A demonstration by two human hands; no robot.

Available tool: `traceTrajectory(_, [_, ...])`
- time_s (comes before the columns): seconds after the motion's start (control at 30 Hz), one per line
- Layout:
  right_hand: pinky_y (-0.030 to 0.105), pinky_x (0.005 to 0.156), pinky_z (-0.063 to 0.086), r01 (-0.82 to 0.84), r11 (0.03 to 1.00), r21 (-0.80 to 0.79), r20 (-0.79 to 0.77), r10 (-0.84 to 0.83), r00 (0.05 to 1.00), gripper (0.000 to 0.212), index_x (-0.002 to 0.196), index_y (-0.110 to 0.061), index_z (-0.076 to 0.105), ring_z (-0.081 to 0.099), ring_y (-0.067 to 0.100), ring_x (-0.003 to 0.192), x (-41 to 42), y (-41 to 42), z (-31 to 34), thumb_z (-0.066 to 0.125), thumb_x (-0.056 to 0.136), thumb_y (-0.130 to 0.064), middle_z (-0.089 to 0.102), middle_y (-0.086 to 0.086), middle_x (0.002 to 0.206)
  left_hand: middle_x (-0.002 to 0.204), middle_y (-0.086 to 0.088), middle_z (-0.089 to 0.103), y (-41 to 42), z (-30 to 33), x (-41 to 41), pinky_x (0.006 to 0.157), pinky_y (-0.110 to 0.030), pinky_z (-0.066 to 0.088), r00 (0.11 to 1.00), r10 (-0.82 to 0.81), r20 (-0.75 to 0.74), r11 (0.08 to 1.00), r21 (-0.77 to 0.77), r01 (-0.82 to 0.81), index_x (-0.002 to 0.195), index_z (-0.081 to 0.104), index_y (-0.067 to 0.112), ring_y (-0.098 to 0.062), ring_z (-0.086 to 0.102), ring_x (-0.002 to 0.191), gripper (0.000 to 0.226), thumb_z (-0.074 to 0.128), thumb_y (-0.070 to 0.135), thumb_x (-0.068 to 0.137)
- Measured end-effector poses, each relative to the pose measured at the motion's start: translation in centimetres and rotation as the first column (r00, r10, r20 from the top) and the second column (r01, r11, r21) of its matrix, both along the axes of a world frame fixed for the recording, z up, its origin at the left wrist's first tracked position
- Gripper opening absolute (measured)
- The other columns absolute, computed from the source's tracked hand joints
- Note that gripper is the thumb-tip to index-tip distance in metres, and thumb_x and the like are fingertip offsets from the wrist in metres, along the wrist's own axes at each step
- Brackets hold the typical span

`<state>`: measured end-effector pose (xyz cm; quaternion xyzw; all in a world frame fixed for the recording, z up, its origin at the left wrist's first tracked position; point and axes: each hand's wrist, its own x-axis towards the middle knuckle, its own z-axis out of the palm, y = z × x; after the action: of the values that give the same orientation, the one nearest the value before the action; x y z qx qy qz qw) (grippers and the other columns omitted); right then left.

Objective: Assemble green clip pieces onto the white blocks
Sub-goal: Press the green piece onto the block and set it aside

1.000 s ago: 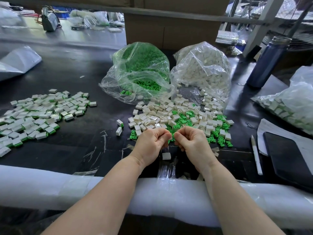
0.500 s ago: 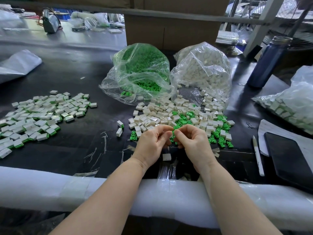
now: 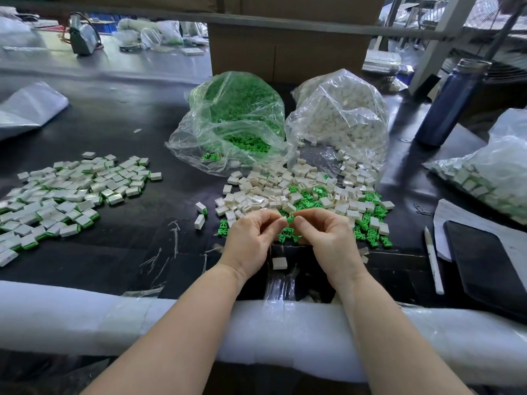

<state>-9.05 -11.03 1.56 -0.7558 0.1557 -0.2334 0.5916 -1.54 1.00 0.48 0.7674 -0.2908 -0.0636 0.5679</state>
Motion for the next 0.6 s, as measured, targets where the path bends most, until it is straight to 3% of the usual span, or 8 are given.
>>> traceTrajectory(0.13, [0.021,0.059,0.051,0.009,1.000,0.007,-0.009,-0.009,1.000,0.011,0.073,-0.016,0.069,0.057,0.003,0.058,-0.03,0.05,0.13,0.069,0.082,-0.009,0.064,-0.006,0.062,0.070,0.001,0.061,0.13,0.21,-0.04,0.072,-0.031,0.051,0.993,-0.052,-0.102,0.997,-0.059,0.046,0.082,0.066,0.023,-0.013,0.055,0.067,0.009,0.062,0.017,0.088])
traceTrajectory(0.27, [0.026,0.055,0.047,-0.004,1.000,0.000,-0.053,0.004,0.999,0.011,0.073,-0.006,0.067,0.051,0.012,0.055,-0.03,0.17,0.20,0.066,0.084,-0.008,0.061,0.006,0.063,0.068,0.005,0.060,0.21,0.33,-0.11,0.073,-0.029,0.050,0.988,-0.085,-0.131,0.996,-0.047,0.079,0.078,0.066,0.025,-0.012,0.054,0.068,0.015,0.062,0.013,0.087])
traceTrajectory(0.43, [0.030,0.062,0.046,-0.029,0.998,-0.055,-0.114,0.022,0.993,0.016,0.069,-0.013,0.064,0.049,0.012,0.058,-0.07,0.18,0.14,0.066,0.084,-0.008,0.060,0.005,0.065,0.073,0.010,0.059,0.31,0.10,-0.01,0.073,-0.021,0.046,0.995,-0.091,-0.041,0.995,0.045,0.093,0.087,0.069,0.015,-0.006,0.054,0.070,0.006,0.063,0.012,0.086])
traceTrajectory(0.6, [0.023,0.060,0.042,-0.043,0.996,-0.084,-0.142,0.031,0.989,0.019,0.066,-0.016,0.062,0.047,0.007,0.056,-0.24,0.05,0.12,0.066,0.084,-0.009,0.055,-0.002,0.061,0.079,0.006,0.062,0.46,-0.01,-0.07,0.078,-0.024,0.047,0.994,-0.105,0.021,0.989,0.106,0.102,0.093,0.071,0.010,-0.007,0.056,0.076,0.011,0.063,0.015,0.087])
